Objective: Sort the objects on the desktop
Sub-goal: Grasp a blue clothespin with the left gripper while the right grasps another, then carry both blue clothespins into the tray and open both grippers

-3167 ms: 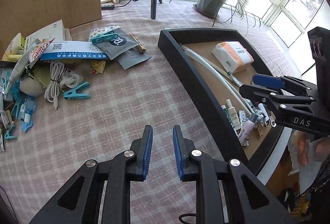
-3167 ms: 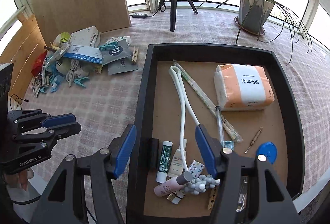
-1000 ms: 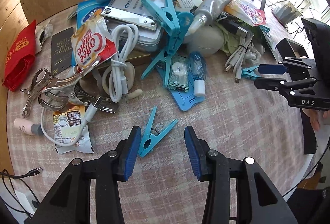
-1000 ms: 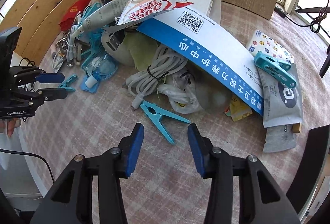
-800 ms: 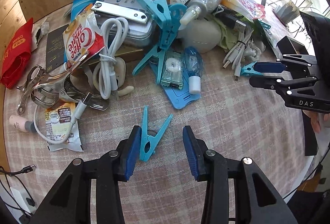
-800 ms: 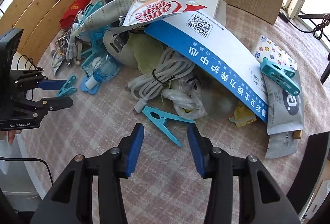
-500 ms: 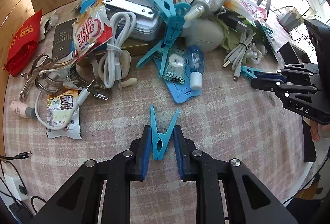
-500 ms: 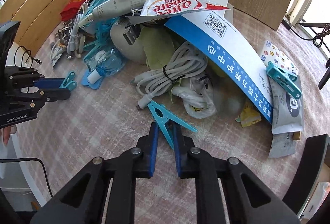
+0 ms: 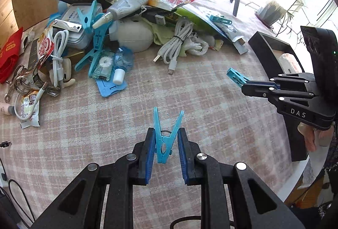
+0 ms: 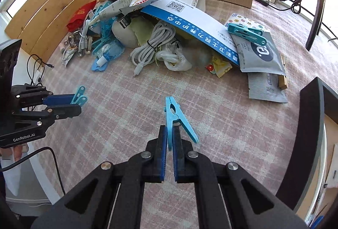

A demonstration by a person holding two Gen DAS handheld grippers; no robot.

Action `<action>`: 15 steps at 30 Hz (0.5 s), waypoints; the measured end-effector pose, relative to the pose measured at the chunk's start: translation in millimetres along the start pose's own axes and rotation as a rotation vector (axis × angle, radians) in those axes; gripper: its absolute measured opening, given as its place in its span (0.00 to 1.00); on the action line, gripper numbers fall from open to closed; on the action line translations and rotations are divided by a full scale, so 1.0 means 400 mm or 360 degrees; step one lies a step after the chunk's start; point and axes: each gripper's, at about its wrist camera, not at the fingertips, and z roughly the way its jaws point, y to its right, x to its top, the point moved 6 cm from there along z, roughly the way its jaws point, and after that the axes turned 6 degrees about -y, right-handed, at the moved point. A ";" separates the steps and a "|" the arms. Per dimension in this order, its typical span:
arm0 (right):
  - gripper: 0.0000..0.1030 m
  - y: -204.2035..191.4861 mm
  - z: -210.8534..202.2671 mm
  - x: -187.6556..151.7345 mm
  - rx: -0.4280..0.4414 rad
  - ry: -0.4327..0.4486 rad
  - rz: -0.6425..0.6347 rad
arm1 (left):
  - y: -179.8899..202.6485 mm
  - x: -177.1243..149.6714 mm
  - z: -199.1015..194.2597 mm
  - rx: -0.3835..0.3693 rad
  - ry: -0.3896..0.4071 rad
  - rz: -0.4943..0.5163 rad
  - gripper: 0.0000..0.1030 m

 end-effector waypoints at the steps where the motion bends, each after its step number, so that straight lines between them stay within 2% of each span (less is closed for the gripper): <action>1: 0.05 0.011 -0.019 -0.026 -0.0004 0.0019 0.0017 | -0.007 0.022 -0.005 -0.0012 0.0007 0.0032 0.19; 4: 0.05 0.040 -0.078 -0.079 -0.0026 0.0071 0.0077 | 0.053 0.046 -0.013 -0.0066 0.0025 0.0107 0.19; 7: 0.05 0.043 -0.119 -0.103 -0.0055 0.0130 0.0154 | 0.159 0.065 -0.016 -0.0132 0.0041 0.0213 0.19; 15: 0.05 0.253 -0.281 -0.265 -0.0234 0.0254 0.0417 | 0.468 0.085 0.012 -0.0277 0.0021 0.0498 0.19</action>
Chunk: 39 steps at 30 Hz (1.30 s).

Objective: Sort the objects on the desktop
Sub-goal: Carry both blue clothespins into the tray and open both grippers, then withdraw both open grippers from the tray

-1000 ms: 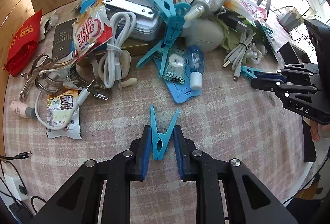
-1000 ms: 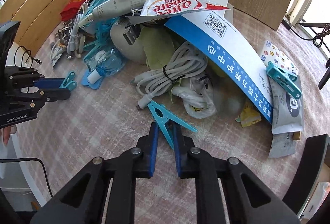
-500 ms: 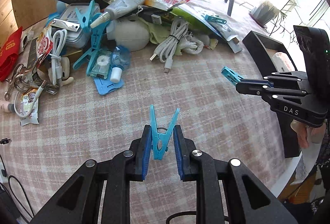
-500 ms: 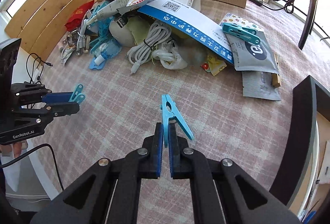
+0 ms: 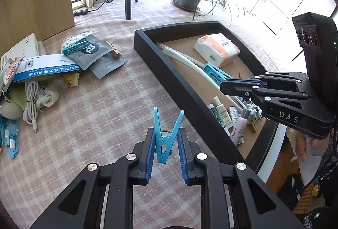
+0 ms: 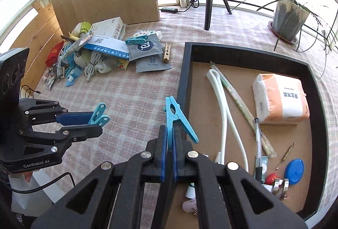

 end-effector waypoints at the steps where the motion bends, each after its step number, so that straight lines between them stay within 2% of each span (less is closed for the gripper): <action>1: 0.05 0.032 -0.012 -0.012 -0.0018 0.0006 0.0042 | 0.032 0.010 0.012 -0.0020 -0.0008 0.0028 0.19; 9: 0.05 0.234 -0.100 -0.096 -0.0149 0.0055 0.0282 | 0.257 0.080 0.069 -0.0081 -0.0030 0.0266 0.19; 14: 0.05 0.292 -0.133 -0.125 -0.0191 0.0081 0.0345 | 0.323 0.100 0.083 -0.0081 -0.0037 0.0330 0.19; 17: 0.06 0.310 -0.144 -0.131 -0.0211 0.0097 0.0348 | 0.334 0.106 0.079 -0.0034 -0.0023 0.0328 0.20; 19: 0.15 0.313 -0.151 -0.132 -0.0230 0.0097 0.0330 | 0.327 0.108 0.073 0.0014 -0.0008 0.0313 0.31; 20: 0.26 0.312 -0.154 -0.132 -0.0244 0.0100 0.0326 | 0.320 0.109 0.068 0.0036 0.0004 0.0298 0.40; 21: 0.38 0.309 -0.160 -0.129 -0.0258 0.0117 0.0317 | 0.312 0.108 0.060 0.0051 0.0015 0.0285 0.45; 23: 0.47 0.299 -0.168 -0.122 -0.0272 0.0145 0.0304 | 0.290 0.105 0.041 0.0087 0.0035 0.0255 0.47; 28: 0.48 0.251 -0.167 -0.096 -0.0237 0.0160 0.0268 | 0.214 0.085 -0.006 0.0215 0.0071 0.0156 0.63; 39: 0.50 0.113 -0.116 -0.046 -0.0160 0.0126 0.0191 | -0.034 -0.008 -0.122 0.0395 0.0136 -0.0129 0.64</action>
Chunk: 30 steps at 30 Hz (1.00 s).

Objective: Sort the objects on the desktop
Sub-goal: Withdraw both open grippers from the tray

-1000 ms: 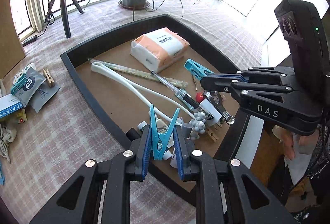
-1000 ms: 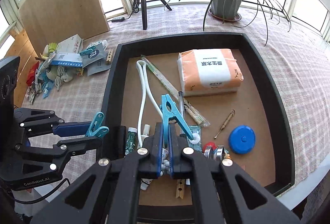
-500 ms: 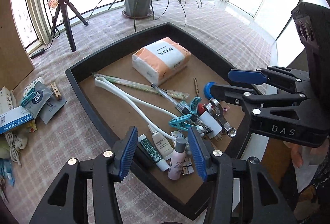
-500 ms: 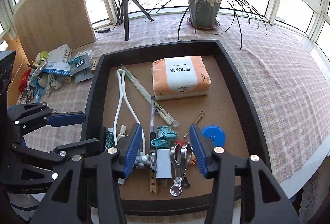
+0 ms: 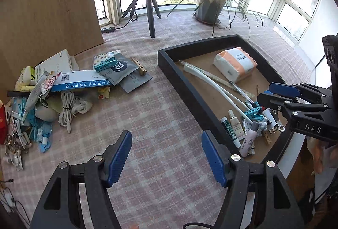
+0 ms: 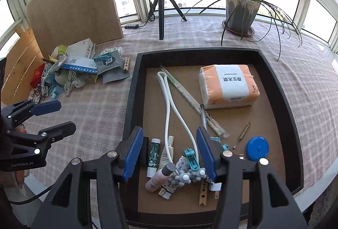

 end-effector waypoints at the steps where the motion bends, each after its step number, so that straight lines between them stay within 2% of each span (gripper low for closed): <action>1: 0.50 -0.017 0.002 0.003 0.0009 0.0000 -0.0010 | -0.026 -0.009 -0.006 0.0018 0.0005 -0.0026 0.64; 5: 0.50 -0.087 0.013 0.012 0.0014 0.0002 -0.0068 | -0.114 -0.050 -0.022 0.0073 -0.0012 -0.0107 0.65; 8: 0.51 -0.142 0.022 0.015 0.0030 -0.0008 -0.0108 | -0.171 -0.083 -0.030 0.0105 -0.0044 -0.0159 0.74; 12: 0.51 -0.210 0.043 0.018 0.0049 -0.0042 -0.0146 | -0.237 -0.118 -0.048 0.0168 -0.0033 -0.0216 0.77; 23: 0.51 -0.364 0.075 0.027 0.0080 -0.0064 -0.0237 | -0.396 -0.195 -0.081 0.0317 -0.0067 -0.0358 0.78; 30: 0.51 -0.436 0.093 0.030 0.0094 -0.0077 -0.0276 | -0.450 -0.221 -0.106 0.0277 -0.0046 -0.0414 0.78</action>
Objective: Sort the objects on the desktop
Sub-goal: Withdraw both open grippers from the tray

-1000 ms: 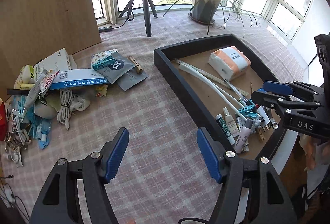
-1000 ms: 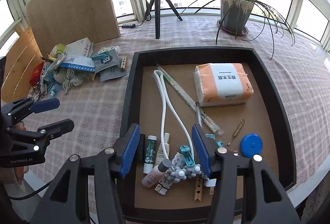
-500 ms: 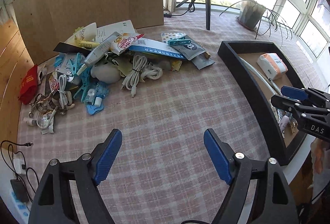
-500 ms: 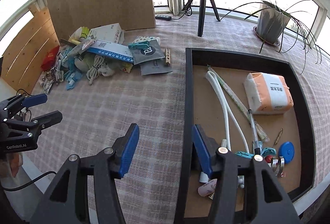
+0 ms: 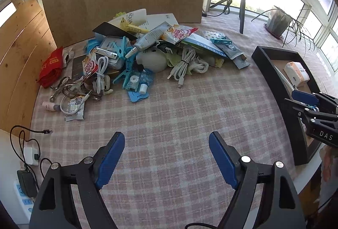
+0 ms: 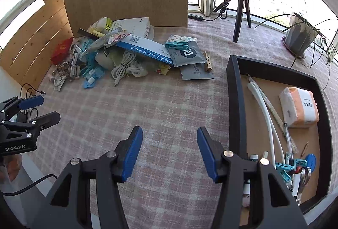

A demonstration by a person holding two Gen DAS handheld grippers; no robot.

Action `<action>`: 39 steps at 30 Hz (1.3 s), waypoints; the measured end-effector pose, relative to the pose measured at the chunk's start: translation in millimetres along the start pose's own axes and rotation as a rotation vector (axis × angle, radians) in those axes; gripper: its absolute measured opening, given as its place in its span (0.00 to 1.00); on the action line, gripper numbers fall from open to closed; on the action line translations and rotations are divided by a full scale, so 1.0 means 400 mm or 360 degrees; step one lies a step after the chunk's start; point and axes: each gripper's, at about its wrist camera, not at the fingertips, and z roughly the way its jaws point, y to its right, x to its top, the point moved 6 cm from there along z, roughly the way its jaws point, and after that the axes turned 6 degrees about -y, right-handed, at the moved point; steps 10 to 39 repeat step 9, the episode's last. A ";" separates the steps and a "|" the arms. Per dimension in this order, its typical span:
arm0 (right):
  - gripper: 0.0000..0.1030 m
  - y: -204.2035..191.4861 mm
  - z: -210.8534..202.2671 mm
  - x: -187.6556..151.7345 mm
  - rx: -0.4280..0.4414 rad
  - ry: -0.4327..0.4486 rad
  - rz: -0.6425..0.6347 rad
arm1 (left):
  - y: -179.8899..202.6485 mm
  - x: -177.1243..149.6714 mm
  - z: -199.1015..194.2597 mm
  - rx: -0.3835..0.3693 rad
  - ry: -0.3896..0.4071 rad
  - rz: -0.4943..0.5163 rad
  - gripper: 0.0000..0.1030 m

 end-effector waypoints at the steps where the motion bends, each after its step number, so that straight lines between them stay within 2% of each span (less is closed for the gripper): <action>1: 0.51 -0.009 0.000 0.002 0.0000 0.0002 -0.0005 | -0.009 0.000 -0.001 0.0012 0.0005 -0.0006 0.78; 9: 0.51 -0.053 0.017 0.018 0.0016 0.0001 -0.0017 | -0.059 0.002 -0.005 0.0059 0.0064 0.0002 0.78; 39: 0.51 -0.053 0.017 0.018 0.0016 0.0001 -0.0017 | -0.059 0.002 -0.005 0.0059 0.0064 0.0002 0.78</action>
